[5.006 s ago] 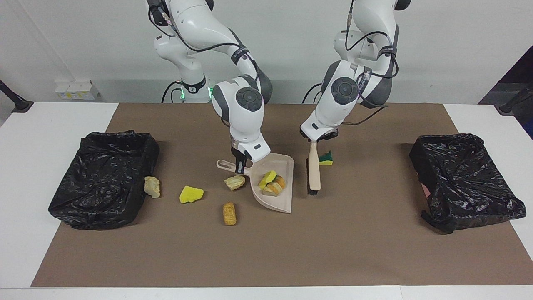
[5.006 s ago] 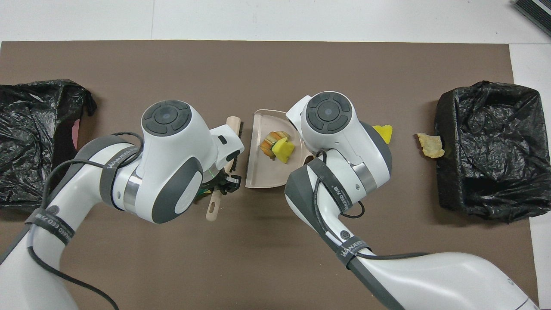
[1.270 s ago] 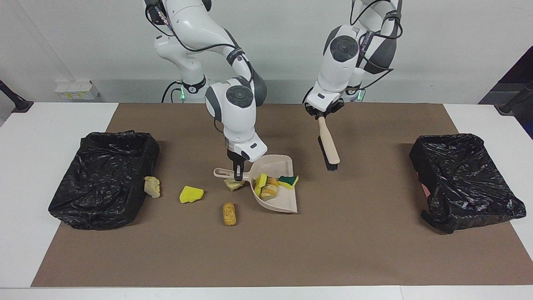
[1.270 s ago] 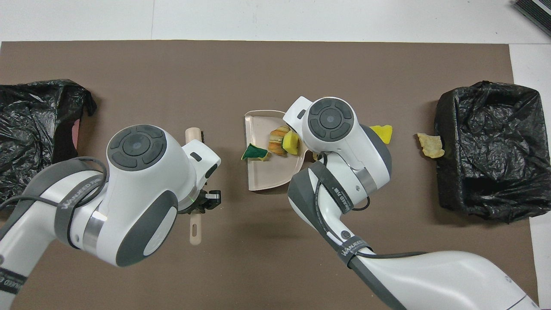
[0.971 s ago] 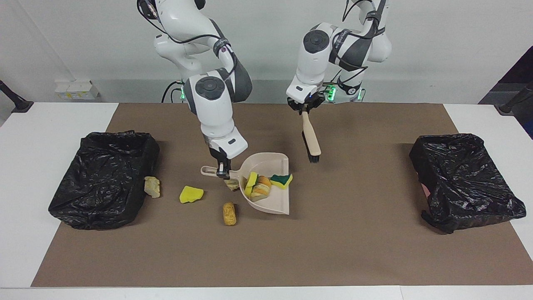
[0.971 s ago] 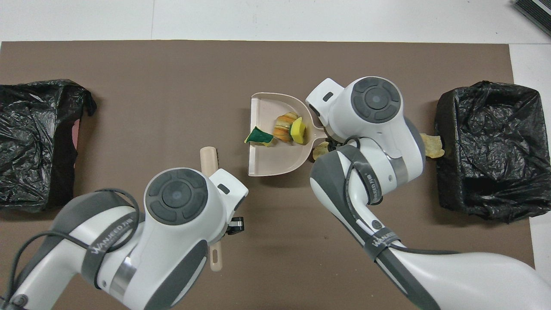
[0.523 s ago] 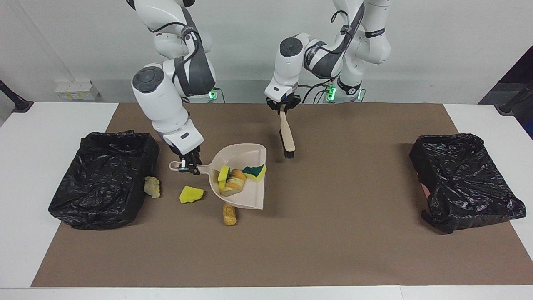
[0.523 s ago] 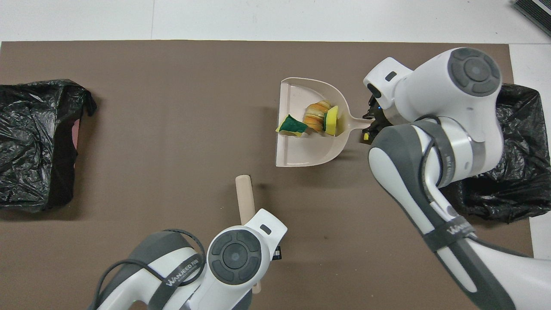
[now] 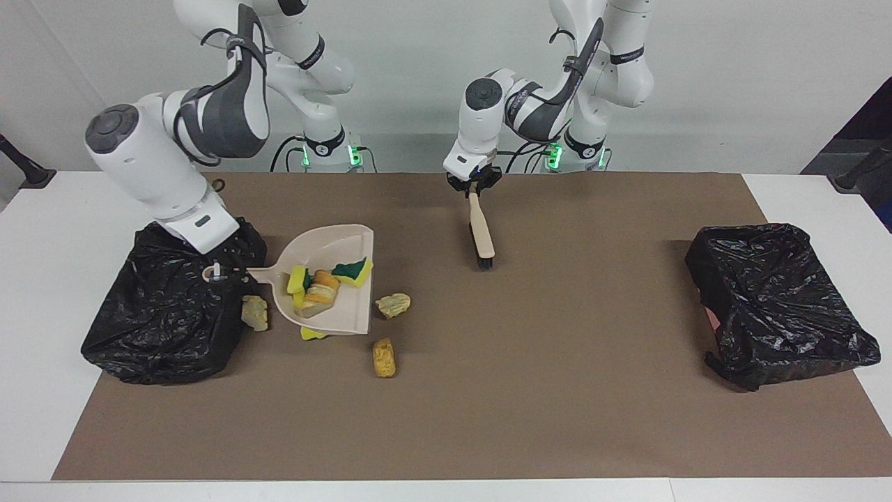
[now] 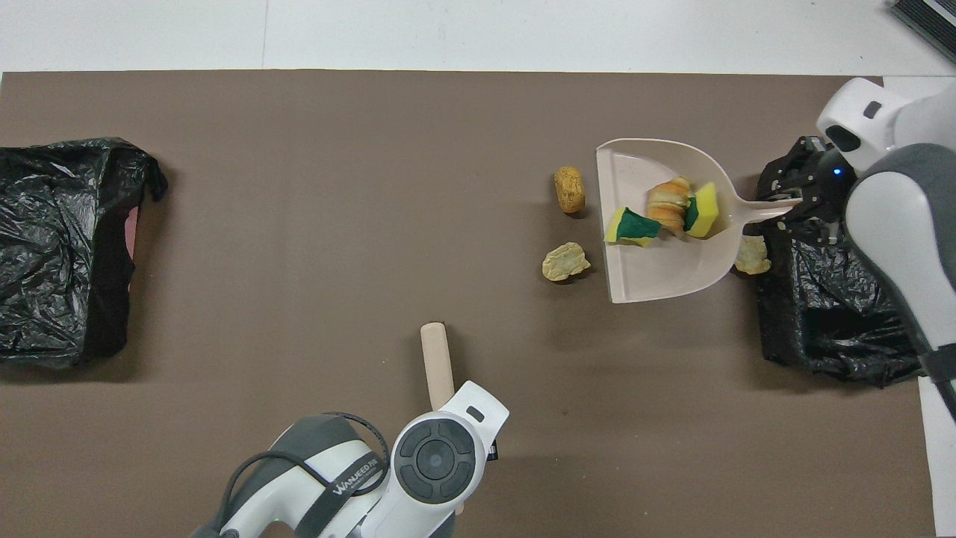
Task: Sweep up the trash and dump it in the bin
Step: 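Carry the dustpan to the bin with the right gripper while the left gripper withdraws, then tip the dustpan over the bin with the right gripper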
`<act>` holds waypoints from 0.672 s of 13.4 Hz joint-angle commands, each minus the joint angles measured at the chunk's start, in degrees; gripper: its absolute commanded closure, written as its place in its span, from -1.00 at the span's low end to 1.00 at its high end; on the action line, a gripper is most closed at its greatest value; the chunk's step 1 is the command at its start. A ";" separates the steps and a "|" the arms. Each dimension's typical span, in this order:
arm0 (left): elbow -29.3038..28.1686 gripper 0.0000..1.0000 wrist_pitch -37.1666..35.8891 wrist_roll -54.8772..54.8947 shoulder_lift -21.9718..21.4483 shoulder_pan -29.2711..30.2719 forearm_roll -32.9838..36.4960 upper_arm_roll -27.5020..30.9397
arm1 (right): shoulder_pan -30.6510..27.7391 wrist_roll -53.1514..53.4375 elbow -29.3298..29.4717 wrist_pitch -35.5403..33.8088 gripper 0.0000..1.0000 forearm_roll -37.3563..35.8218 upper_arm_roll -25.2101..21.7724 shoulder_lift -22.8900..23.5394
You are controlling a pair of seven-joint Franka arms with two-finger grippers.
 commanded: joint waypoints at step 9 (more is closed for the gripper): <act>-2.61 0.43 5.60 3.61 0.37 0.72 -0.64 1.16 | -17.40 -15.05 0.24 5.27 1.00 -18.87 -0.84 -1.72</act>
